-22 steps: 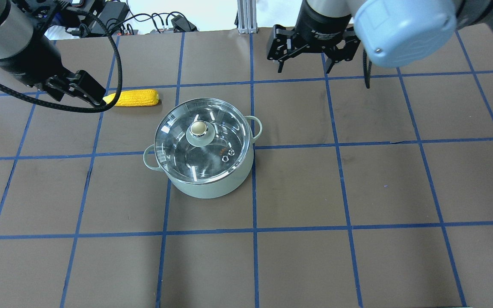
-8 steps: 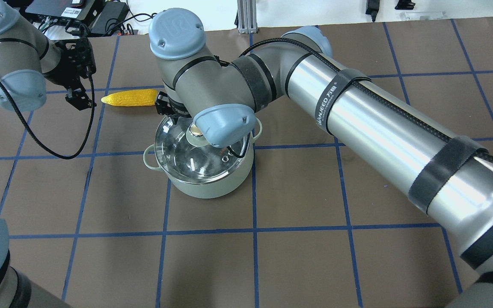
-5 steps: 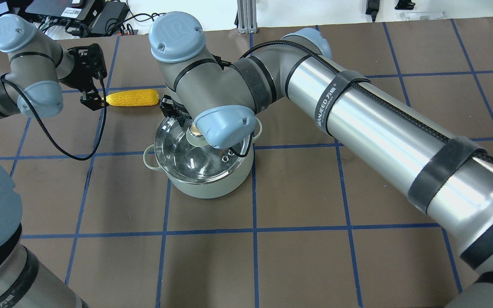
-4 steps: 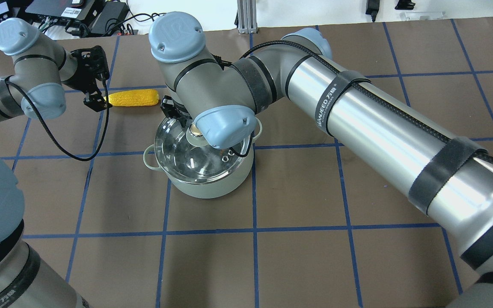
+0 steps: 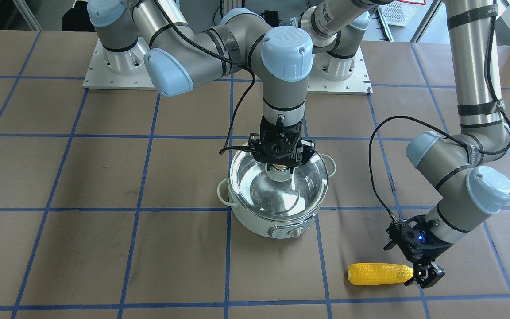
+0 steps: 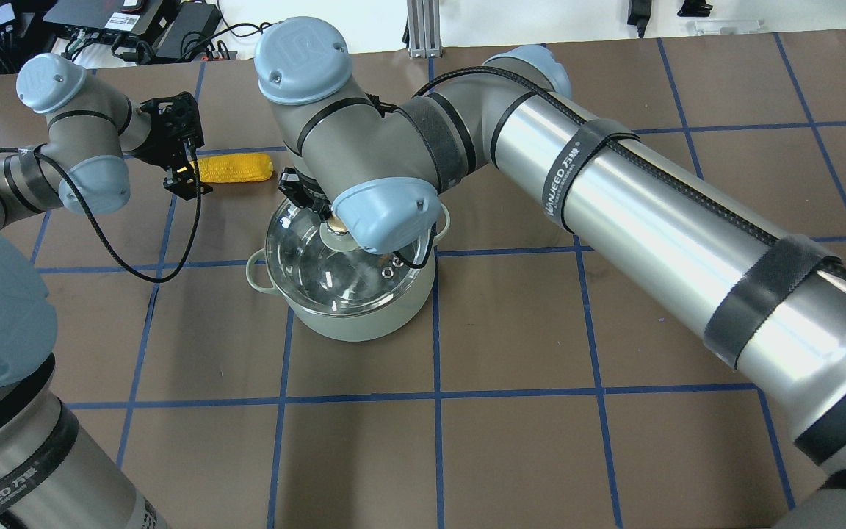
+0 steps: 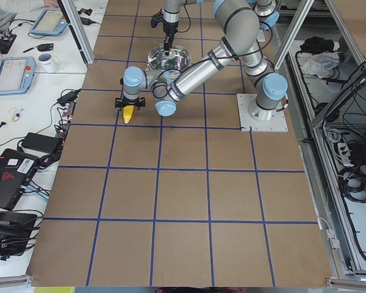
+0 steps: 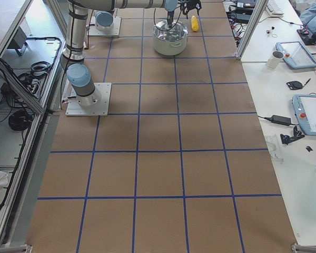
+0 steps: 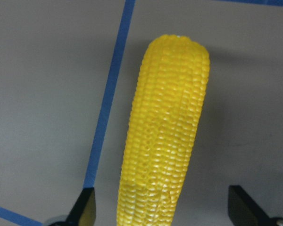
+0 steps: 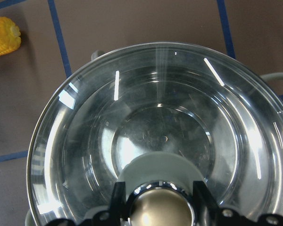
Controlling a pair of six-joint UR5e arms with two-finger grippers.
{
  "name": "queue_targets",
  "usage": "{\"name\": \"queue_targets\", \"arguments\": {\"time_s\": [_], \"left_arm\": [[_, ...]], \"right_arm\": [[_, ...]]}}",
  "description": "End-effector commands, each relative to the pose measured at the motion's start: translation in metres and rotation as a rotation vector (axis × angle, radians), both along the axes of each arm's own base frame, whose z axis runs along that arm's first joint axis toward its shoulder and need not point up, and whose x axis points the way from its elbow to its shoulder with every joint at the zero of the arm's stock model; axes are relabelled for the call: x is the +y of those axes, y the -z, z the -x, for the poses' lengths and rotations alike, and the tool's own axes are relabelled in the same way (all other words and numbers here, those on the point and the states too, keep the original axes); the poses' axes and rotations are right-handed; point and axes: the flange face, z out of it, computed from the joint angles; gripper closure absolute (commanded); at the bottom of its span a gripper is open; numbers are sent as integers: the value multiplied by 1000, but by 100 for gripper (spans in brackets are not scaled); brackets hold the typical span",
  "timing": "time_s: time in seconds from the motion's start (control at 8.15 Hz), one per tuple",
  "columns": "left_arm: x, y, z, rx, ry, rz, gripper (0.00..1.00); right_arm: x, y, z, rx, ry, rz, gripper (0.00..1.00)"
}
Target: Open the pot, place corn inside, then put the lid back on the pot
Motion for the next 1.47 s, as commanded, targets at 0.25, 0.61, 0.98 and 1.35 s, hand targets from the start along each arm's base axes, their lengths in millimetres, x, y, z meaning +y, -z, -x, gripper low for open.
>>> {"name": "queue_targets", "arguments": {"time_s": [0.25, 0.61, 0.98, 1.35], "left_arm": [[-3, 21, 3, 37, 13, -6, 0], [-3, 26, 1, 31, 15, -15, 32], [-3, 19, 2, 2, 74, 3, 100], [14, -54, 9, -47, 74, -2, 100]], "right_arm": [[-19, -61, 39, 0, -19, -9, 81], [-50, -115, 168, 34, -77, -47, 82], [-62, -144, 281, 99, -132, -72, 86], [-70, -145, 333, 151, -143, -79, 89]]}}
